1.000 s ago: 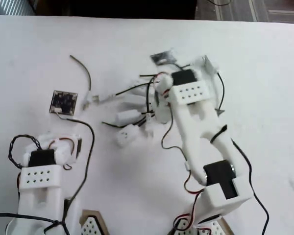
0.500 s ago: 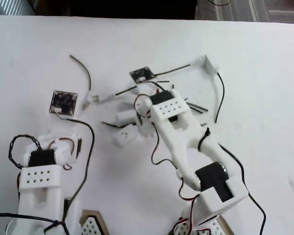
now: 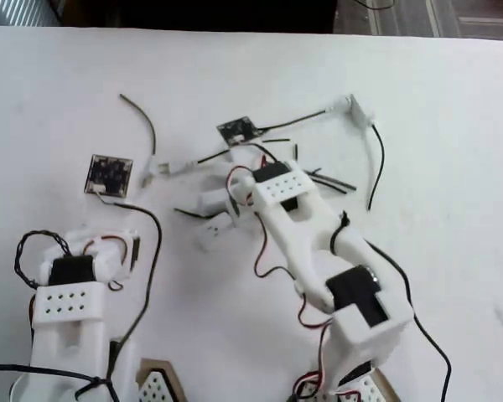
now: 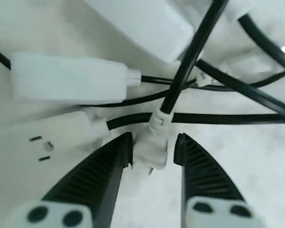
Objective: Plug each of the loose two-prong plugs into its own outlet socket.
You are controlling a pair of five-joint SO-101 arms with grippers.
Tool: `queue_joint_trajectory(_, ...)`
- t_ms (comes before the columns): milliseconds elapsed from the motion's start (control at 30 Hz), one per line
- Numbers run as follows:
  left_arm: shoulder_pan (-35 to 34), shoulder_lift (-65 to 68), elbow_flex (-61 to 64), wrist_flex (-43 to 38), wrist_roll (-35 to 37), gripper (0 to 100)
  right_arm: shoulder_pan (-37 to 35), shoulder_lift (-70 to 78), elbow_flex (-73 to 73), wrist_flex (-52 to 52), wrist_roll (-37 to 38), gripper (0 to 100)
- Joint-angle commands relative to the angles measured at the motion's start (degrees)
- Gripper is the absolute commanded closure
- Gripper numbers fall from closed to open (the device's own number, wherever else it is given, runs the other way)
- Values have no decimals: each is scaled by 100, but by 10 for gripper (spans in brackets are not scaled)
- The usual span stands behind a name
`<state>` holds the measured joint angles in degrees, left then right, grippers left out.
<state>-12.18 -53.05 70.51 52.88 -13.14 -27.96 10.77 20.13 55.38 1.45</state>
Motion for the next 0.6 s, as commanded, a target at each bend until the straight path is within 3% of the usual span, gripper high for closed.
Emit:
queue_joint_trajectory(0, -22, -119, -18, -62, -53, 917, 22, 330, -343, -13, -44, 851)
queue_joint_trajectory(133, -22, -119, -18, -62, -53, 917, 75, 435, -484, -4, -44, 858)
queue_joint_trajectory(300, -22, -119, -18, -62, -53, 917, 75, 312, -571, 101, 18, 988)
queue_joint_trajectory(433, -22, -119, -18, -62, -53, 917, 180, -136, -571, 655, 26, 981)
queue_joint_trajectory(567, -22, -119, -18, -62, -53, 917, 541, -822, -563, 1367, 492, 981)
